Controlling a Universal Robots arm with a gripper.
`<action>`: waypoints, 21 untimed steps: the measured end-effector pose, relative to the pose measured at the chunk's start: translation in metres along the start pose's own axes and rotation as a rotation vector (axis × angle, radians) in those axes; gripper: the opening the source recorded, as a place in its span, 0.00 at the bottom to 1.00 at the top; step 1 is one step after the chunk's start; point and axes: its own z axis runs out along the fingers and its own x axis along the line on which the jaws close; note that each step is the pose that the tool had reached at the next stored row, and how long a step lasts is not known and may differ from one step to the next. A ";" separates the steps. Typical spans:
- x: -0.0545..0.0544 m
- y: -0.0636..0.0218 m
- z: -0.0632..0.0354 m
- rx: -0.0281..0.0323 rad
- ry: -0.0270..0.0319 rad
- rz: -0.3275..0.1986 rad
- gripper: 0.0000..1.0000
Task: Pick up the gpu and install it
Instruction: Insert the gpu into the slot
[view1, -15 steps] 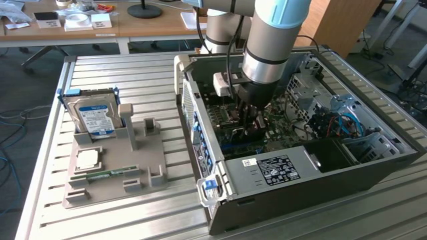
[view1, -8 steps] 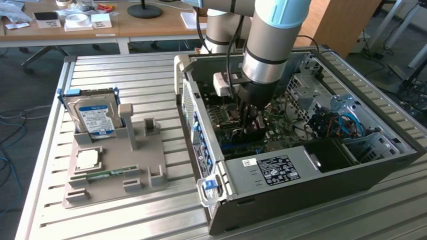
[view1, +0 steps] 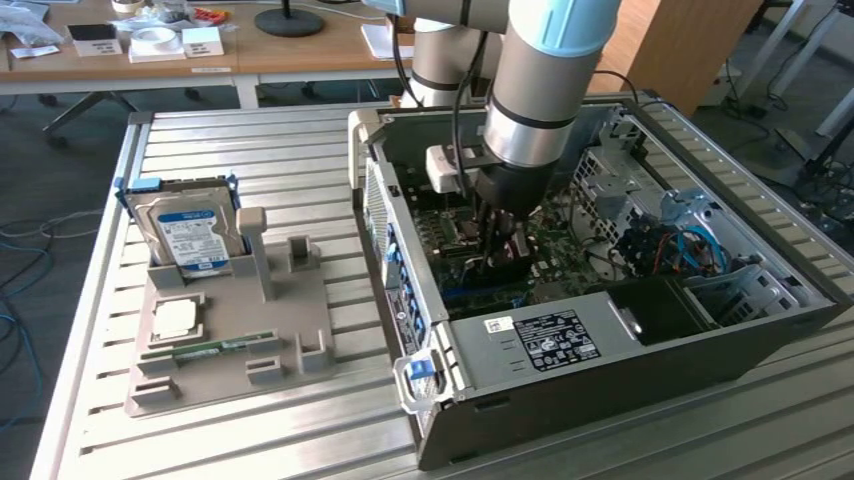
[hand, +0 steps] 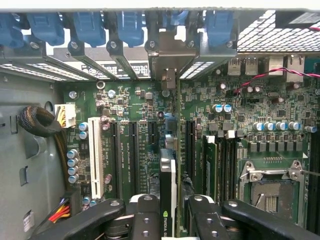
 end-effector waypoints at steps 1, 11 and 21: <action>0.000 0.0001 0.0001 0.0000 -0.0001 0.000 0.26; 0.000 0.0007 0.0013 0.0003 -0.0007 0.000 0.26; 0.000 0.0009 0.0012 0.0002 -0.0006 0.001 0.27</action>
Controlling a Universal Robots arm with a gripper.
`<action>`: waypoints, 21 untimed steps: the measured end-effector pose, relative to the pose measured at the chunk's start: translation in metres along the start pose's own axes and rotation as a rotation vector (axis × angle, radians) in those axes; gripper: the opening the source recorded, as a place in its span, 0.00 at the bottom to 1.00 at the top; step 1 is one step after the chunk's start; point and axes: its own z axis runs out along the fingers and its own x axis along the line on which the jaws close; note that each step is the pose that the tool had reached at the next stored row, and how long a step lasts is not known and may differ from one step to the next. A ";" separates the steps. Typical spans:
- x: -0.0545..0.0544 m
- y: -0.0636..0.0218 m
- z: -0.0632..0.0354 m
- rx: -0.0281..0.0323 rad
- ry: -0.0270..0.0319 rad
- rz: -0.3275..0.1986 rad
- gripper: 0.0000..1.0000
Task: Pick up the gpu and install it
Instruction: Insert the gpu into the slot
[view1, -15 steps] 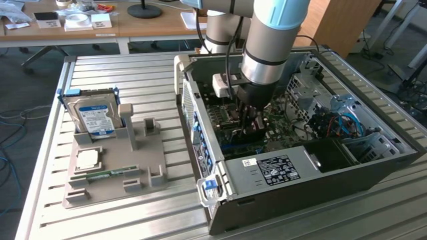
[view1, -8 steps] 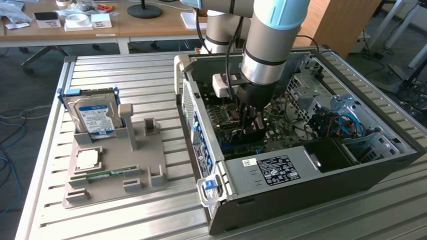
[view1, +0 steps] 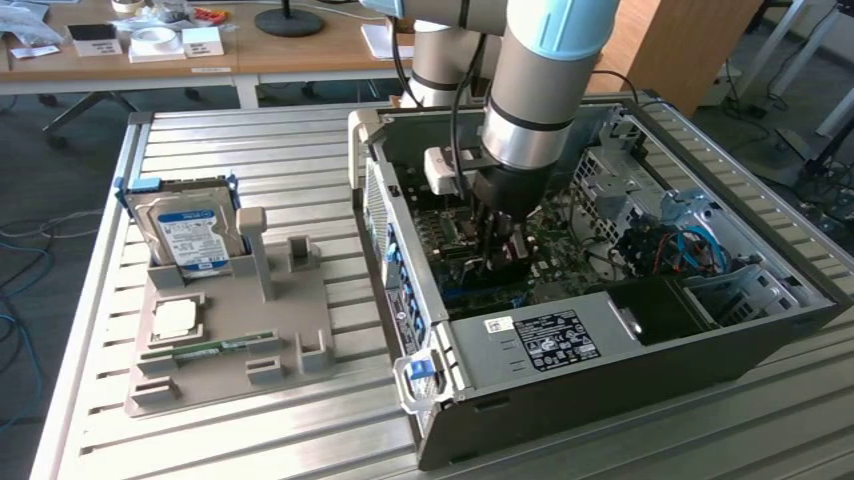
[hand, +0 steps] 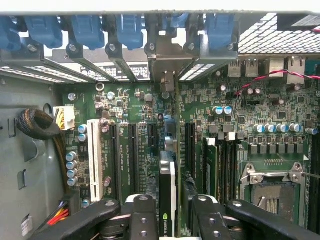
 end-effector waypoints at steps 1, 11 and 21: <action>0.000 -0.0001 0.0000 0.0000 0.0000 0.000 0.34; 0.000 -0.0004 -0.0151 0.0001 0.0001 0.000 0.34; -0.001 -0.0011 -0.0524 0.0001 0.0002 0.000 0.34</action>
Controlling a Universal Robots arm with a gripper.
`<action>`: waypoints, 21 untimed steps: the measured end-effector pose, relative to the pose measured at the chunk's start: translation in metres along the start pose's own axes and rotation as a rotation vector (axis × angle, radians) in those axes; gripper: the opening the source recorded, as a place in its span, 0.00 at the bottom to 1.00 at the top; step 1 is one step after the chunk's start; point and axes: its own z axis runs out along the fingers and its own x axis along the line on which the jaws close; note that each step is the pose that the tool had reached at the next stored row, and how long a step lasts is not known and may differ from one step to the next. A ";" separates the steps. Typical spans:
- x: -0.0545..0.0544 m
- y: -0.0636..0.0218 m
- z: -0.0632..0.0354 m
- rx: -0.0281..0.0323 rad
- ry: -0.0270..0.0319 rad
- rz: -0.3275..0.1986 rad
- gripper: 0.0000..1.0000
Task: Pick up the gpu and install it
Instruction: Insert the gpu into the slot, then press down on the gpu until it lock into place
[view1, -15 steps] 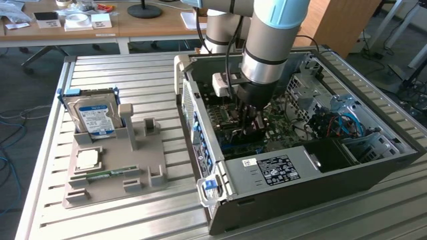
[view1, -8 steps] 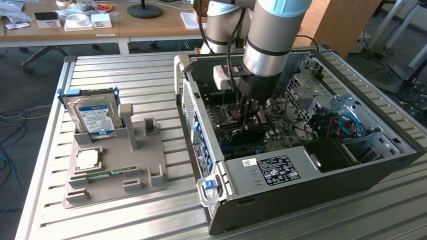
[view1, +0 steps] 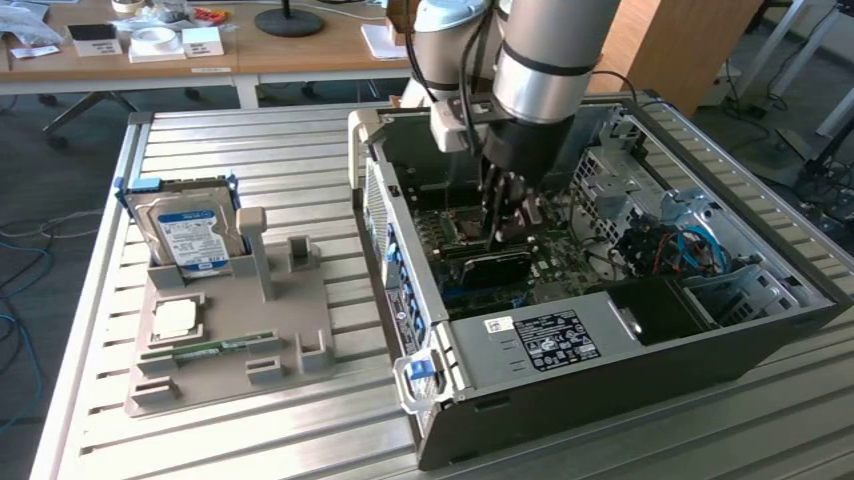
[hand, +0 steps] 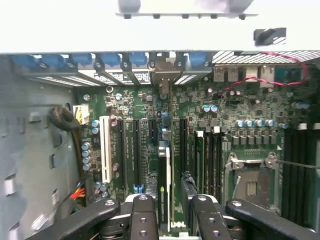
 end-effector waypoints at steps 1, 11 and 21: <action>0.000 0.0000 -0.0034 -0.0001 0.0000 0.000 0.34; -0.001 -0.0004 -0.0239 0.0001 -0.0002 0.000 0.34; -0.001 -0.0004 -0.0240 0.0000 0.0000 0.000 0.34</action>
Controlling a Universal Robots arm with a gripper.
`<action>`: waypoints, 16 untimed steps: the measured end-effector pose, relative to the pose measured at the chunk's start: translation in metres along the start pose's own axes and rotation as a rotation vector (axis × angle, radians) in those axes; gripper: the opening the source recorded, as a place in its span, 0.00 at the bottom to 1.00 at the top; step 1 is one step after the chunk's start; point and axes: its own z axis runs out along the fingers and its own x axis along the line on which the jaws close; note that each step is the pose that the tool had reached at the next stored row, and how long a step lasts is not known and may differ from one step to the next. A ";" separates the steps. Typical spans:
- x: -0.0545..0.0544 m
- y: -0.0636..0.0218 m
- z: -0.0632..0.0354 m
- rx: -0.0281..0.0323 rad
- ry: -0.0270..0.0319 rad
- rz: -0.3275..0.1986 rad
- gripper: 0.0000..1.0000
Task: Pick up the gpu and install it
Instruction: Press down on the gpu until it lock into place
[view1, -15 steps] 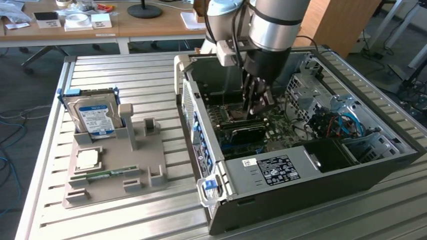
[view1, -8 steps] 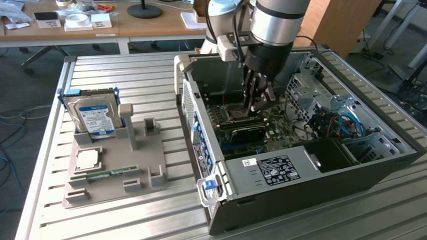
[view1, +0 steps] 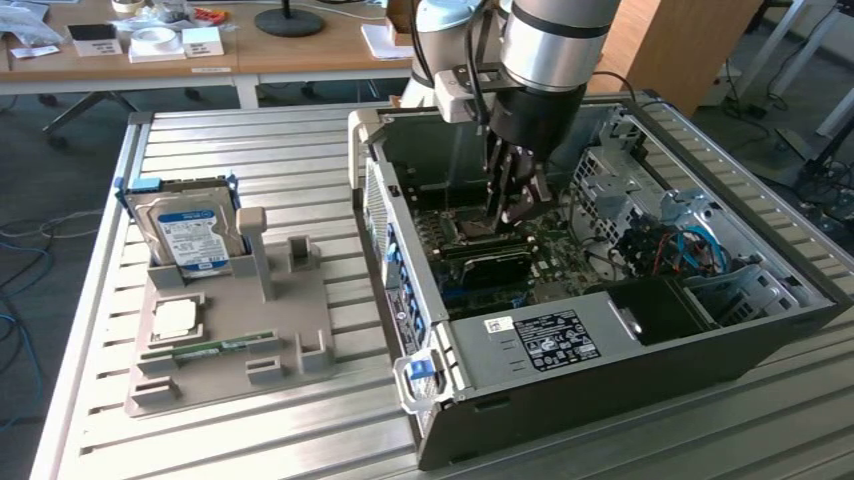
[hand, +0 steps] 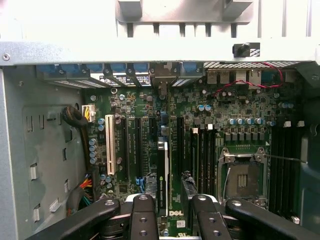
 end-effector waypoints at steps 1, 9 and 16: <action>0.000 0.0000 0.0000 -0.0001 0.0000 0.000 0.34; 0.000 0.0000 0.0000 0.0000 0.0000 0.000 0.11; 0.000 0.0000 0.0005 0.0000 -0.0001 0.000 0.11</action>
